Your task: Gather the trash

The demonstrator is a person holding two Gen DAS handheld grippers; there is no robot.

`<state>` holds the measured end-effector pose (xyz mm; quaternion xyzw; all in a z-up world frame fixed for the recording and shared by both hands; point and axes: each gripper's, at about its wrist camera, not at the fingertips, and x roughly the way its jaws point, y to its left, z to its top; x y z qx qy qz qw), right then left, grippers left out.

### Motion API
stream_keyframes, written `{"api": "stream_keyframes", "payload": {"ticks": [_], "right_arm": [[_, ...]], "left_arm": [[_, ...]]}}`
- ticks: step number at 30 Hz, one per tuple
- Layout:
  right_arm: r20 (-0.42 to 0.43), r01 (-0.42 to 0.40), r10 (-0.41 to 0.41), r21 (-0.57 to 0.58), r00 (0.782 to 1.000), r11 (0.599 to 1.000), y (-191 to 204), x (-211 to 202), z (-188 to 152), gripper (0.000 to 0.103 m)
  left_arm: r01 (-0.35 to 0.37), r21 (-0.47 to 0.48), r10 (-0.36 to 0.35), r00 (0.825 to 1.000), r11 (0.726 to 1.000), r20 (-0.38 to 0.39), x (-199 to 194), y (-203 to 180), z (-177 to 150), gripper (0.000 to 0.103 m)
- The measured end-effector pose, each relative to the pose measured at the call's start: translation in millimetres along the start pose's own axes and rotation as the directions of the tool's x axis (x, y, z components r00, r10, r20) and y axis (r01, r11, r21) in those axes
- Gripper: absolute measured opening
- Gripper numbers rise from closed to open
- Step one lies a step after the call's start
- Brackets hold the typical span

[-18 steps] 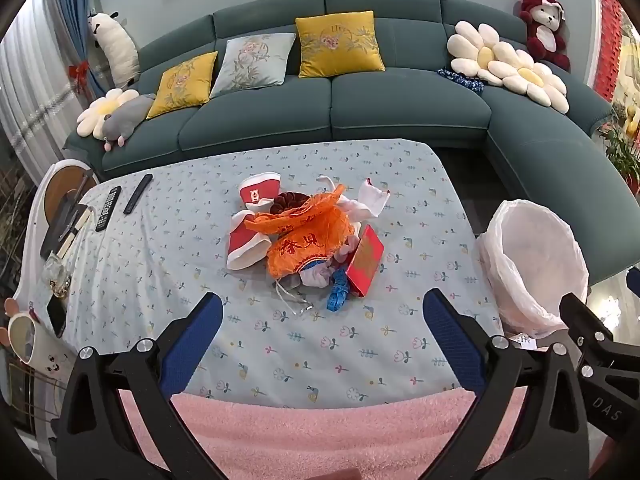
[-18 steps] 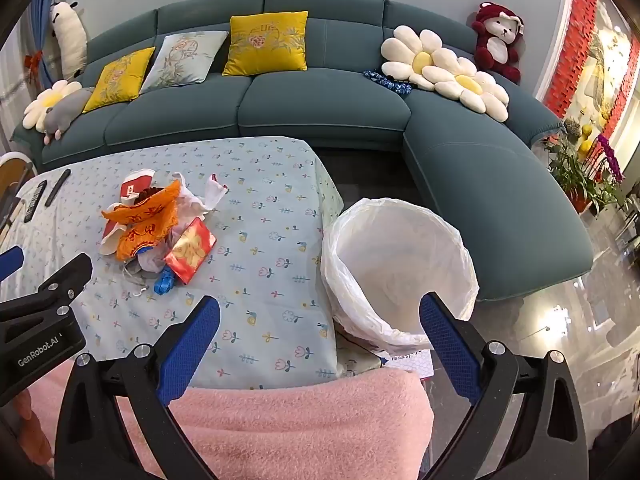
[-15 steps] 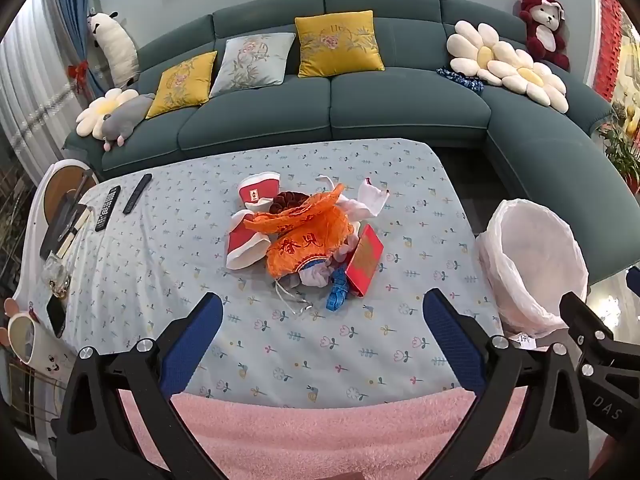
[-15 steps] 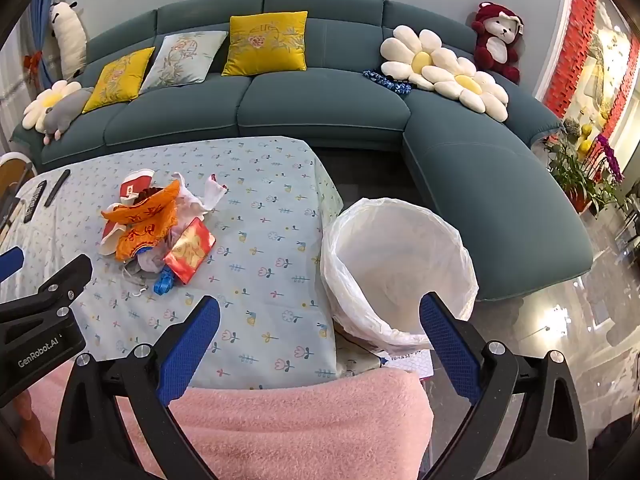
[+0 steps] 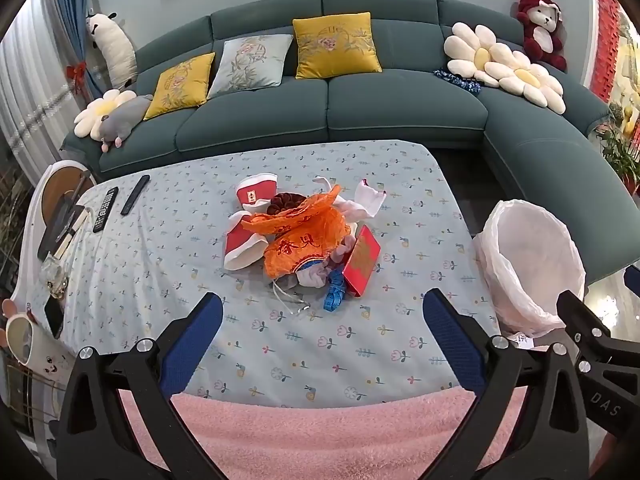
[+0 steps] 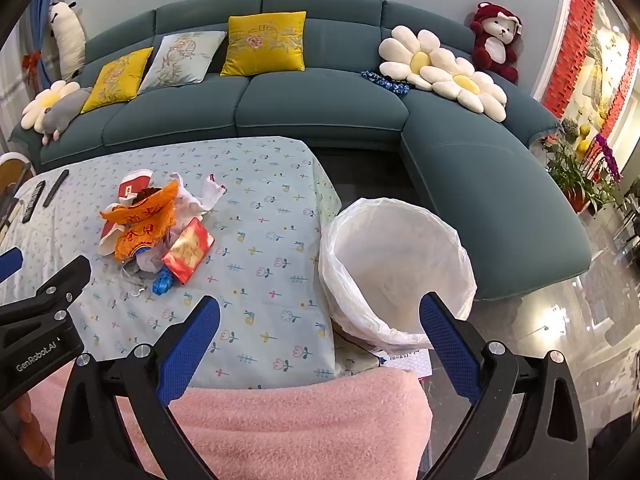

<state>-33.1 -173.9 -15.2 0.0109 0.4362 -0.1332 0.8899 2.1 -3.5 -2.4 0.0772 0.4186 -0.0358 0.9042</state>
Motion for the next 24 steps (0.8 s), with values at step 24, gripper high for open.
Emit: {"api": "stream_keyframes", "payload": {"ticks": [24], "right_arm": [[0.043, 0.028, -0.028, 0.002, 0.999, 1.000, 23, -10, 8, 0.095]], "left_arm": [[0.049, -0.027, -0.048, 0.998, 0.998, 0.035, -4, 26, 1, 0.096]]}}
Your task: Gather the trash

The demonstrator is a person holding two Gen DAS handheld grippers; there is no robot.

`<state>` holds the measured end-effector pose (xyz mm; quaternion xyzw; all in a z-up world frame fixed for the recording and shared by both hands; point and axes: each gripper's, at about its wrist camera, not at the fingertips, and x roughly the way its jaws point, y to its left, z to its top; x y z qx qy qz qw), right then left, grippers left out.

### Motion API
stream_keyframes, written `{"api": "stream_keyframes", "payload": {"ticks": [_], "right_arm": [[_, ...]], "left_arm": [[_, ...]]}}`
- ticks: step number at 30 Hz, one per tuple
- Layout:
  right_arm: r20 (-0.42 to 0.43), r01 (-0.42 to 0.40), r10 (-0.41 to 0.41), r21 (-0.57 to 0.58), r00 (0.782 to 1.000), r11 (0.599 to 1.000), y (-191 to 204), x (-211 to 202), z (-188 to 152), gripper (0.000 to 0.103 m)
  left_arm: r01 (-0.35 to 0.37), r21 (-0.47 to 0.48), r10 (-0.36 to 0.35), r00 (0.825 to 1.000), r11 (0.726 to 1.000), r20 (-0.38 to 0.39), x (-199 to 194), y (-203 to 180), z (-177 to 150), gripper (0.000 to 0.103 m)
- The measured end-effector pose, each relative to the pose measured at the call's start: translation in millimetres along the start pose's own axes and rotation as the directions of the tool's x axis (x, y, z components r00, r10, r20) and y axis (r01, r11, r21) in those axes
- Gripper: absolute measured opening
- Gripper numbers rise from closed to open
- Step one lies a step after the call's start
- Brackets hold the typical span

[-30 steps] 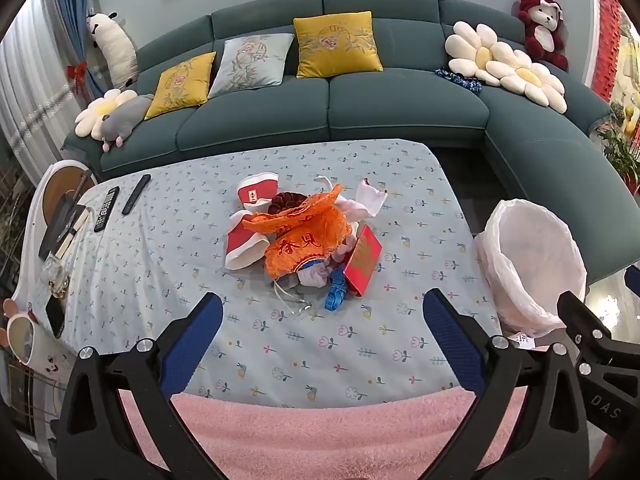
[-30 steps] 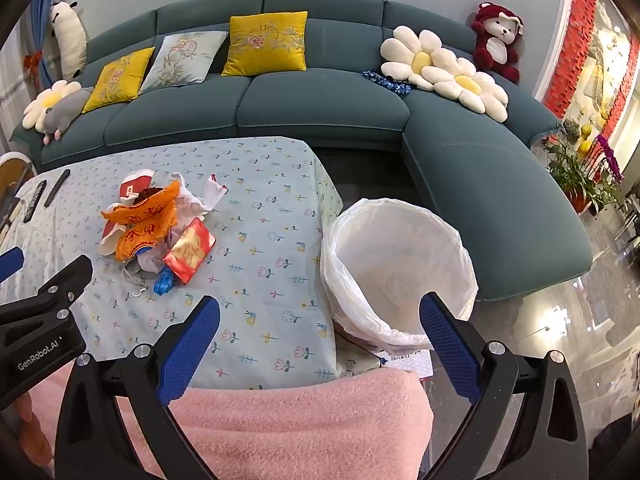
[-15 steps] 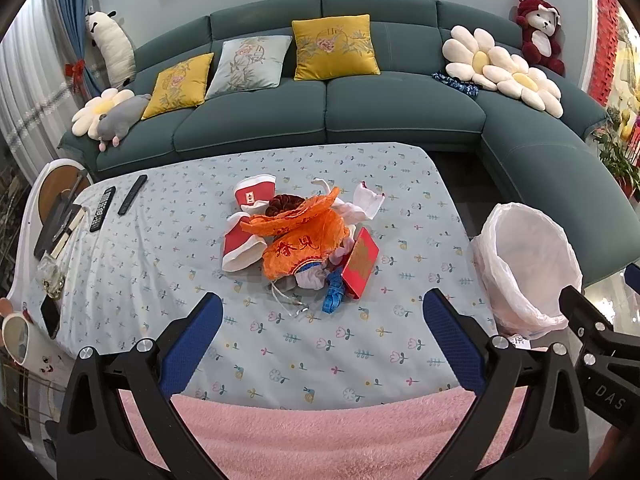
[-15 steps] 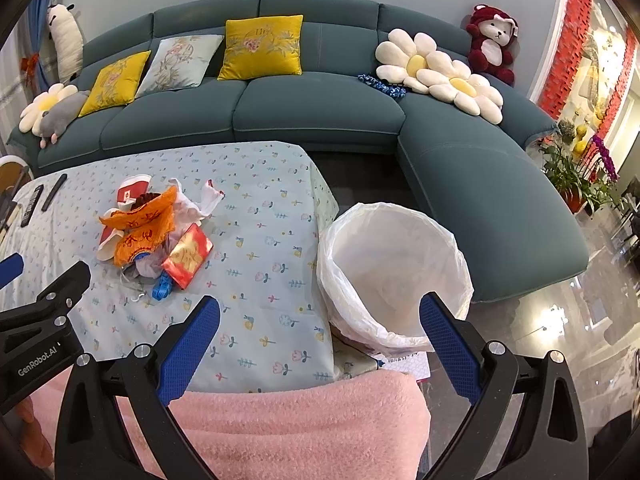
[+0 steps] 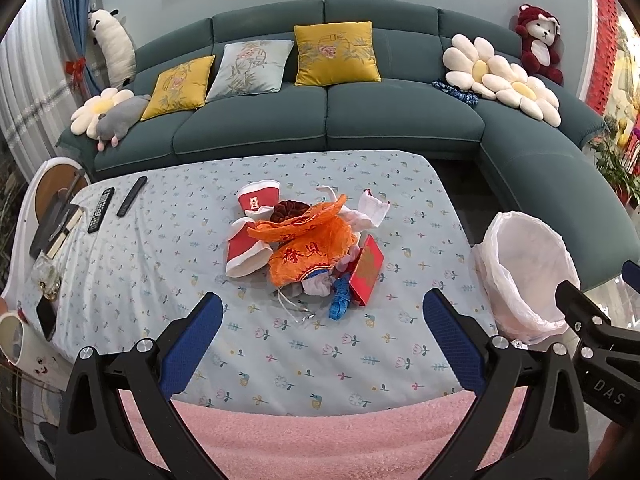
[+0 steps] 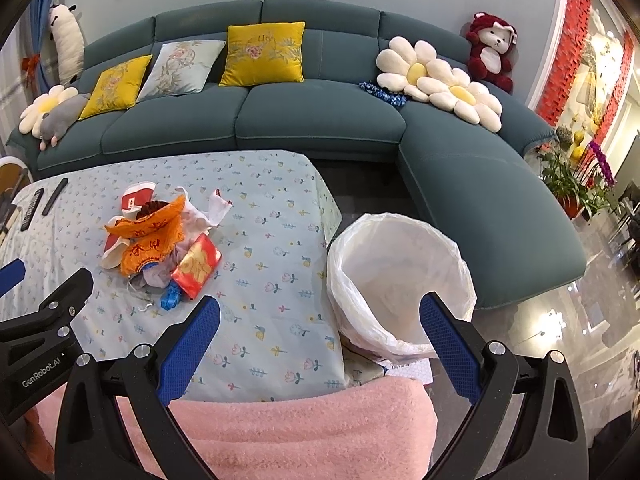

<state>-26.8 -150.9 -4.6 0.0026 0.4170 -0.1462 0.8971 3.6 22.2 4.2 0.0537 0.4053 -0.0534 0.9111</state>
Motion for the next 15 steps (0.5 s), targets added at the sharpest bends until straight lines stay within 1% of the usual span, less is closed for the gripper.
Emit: {"api": "stream_keyframes", "payload": {"ticks": [8, 15], "right_arm": [[0.021, -0.004, 0.003, 0.009, 1.000, 1.000, 11, -4, 4, 0.095], [0.018, -0.003, 0.003, -0.003, 1.000, 1.000, 16, -7, 4, 0.095]], "left_arm": [[0.004, -0.026, -0.004, 1.000, 1.000, 0.004, 0, 15, 1, 0.096], [0.006, -0.035, -0.005, 1.000, 0.999, 0.010, -1, 22, -1, 0.096]]}}
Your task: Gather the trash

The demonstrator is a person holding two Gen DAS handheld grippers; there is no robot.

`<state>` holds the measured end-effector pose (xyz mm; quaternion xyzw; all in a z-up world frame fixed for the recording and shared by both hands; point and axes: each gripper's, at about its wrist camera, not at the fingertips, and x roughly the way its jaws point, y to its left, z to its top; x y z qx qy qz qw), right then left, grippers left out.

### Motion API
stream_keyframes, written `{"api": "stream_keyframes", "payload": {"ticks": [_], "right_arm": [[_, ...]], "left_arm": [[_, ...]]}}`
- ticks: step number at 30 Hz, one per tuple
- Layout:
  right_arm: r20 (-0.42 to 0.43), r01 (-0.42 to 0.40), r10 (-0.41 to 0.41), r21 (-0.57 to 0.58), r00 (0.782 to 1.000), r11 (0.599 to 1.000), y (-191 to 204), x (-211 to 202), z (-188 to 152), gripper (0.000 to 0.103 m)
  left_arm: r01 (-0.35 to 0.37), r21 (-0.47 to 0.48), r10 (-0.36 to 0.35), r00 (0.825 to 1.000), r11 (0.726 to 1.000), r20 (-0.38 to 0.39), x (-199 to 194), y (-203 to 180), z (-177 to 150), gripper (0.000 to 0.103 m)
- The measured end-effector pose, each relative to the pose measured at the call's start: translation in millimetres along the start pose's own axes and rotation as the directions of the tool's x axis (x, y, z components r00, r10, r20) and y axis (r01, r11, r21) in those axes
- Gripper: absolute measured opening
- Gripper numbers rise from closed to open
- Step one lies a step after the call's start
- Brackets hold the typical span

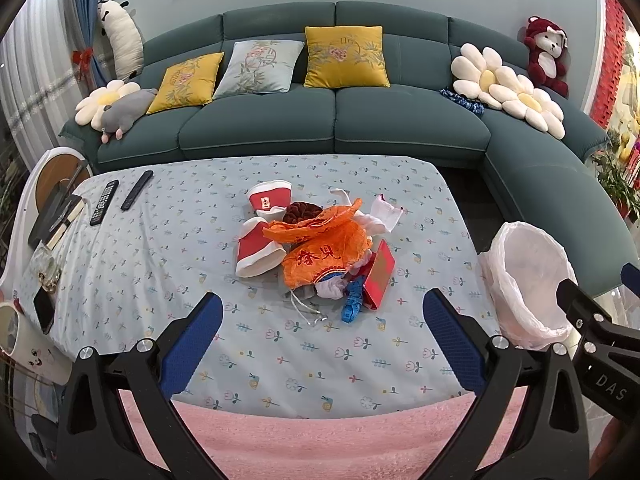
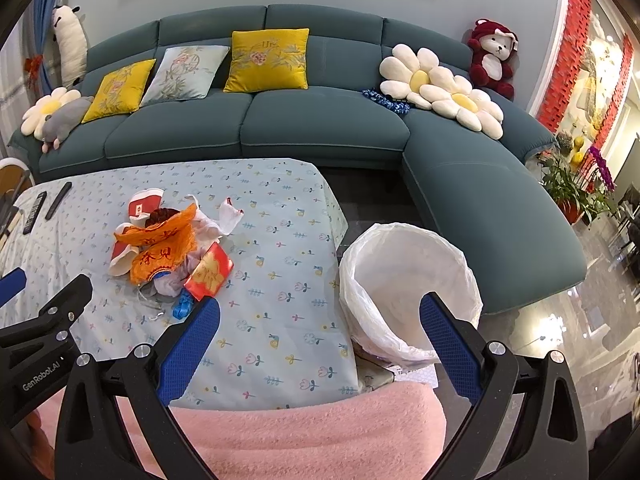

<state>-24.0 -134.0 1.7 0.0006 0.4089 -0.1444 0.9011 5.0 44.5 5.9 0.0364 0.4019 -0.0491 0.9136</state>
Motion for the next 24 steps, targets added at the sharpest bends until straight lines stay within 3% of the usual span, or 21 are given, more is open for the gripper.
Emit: {"api": "stream_keyframes", "payload": {"ticks": [24], "right_arm": [[-0.016, 0.020, -0.020, 0.038, 1.000, 0.999, -13, -2, -6, 0.095]], "left_arm": [[0.040, 0.032, -0.040, 0.999, 0.999, 0.009, -6, -10, 0, 0.096]]}}
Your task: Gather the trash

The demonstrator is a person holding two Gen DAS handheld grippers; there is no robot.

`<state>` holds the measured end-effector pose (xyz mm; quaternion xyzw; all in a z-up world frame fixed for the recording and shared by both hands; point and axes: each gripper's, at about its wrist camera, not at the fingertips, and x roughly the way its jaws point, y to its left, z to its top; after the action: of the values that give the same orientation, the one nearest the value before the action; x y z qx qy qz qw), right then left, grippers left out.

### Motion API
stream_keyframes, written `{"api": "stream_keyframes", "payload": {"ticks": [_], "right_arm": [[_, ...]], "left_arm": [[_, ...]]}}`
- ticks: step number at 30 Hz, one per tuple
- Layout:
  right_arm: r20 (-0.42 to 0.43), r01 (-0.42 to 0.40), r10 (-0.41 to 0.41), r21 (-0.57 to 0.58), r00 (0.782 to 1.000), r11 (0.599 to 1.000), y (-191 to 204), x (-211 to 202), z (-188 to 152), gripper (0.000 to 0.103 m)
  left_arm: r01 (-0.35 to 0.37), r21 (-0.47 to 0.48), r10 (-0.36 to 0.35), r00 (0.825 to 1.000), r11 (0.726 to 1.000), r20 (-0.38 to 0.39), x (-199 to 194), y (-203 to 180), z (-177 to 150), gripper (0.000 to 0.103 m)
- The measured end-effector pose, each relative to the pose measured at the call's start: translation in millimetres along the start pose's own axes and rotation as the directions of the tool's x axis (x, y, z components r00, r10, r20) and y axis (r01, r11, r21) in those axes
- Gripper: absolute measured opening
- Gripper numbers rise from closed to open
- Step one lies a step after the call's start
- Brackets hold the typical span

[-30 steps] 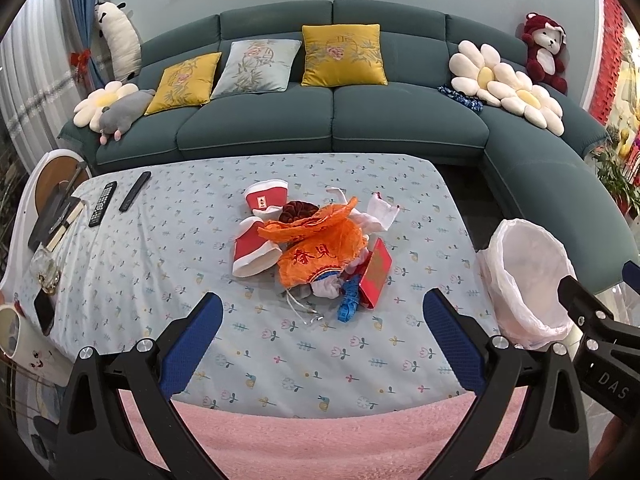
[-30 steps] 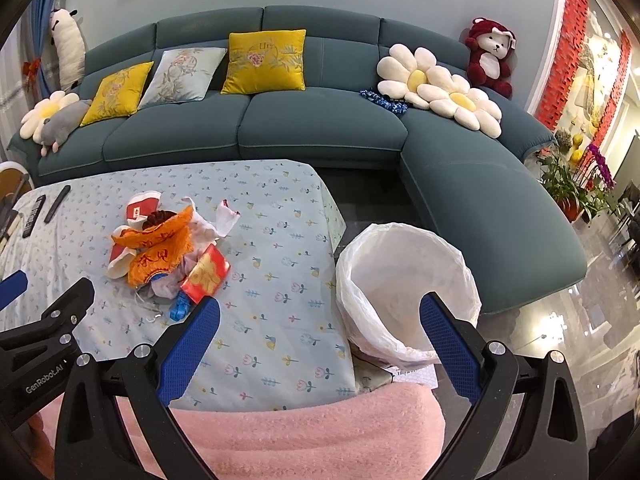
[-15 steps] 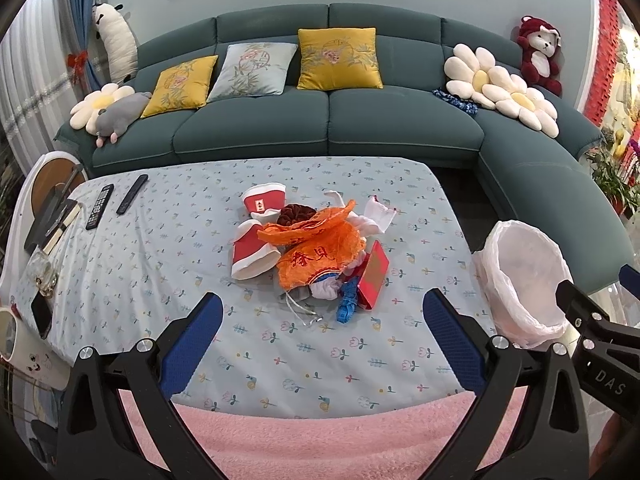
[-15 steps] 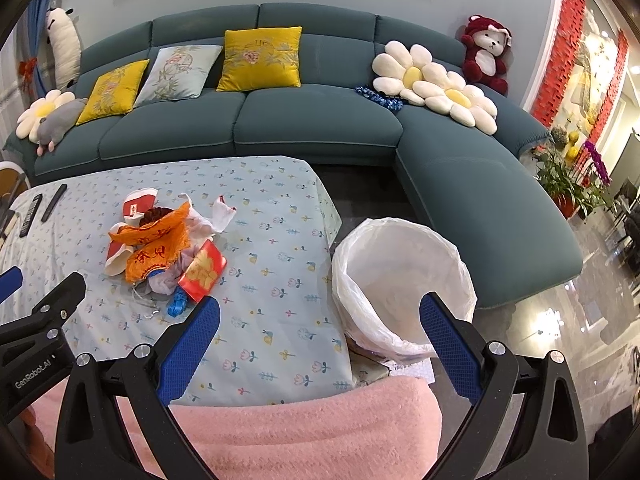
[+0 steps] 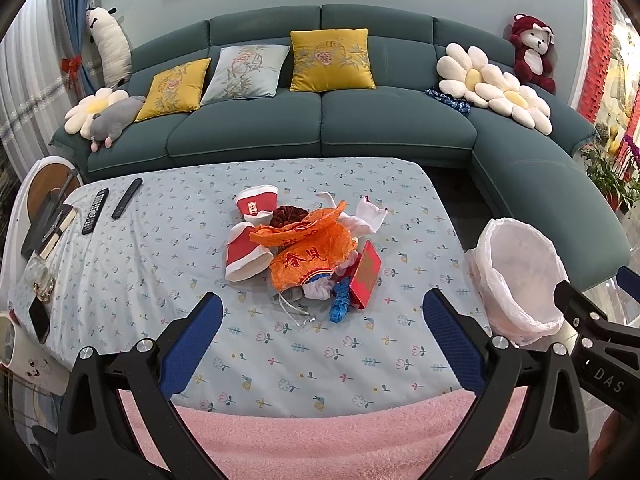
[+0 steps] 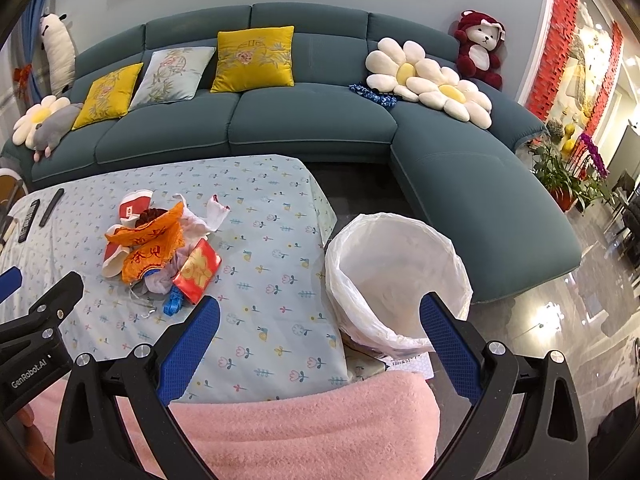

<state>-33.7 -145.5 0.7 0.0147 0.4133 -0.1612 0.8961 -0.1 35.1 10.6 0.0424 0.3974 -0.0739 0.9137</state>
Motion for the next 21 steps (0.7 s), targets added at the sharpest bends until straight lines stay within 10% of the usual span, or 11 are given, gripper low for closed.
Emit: {"api": "stream_keyframes", "payload": {"ticks": [21], "right_arm": [[-0.002, 0.031, -0.031, -0.006, 1.000, 0.999, 16, 4, -2, 0.095]], "left_arm": [[0.081, 0.002, -0.081, 0.997, 0.997, -0.012, 18, 16, -1, 0.096]]}}
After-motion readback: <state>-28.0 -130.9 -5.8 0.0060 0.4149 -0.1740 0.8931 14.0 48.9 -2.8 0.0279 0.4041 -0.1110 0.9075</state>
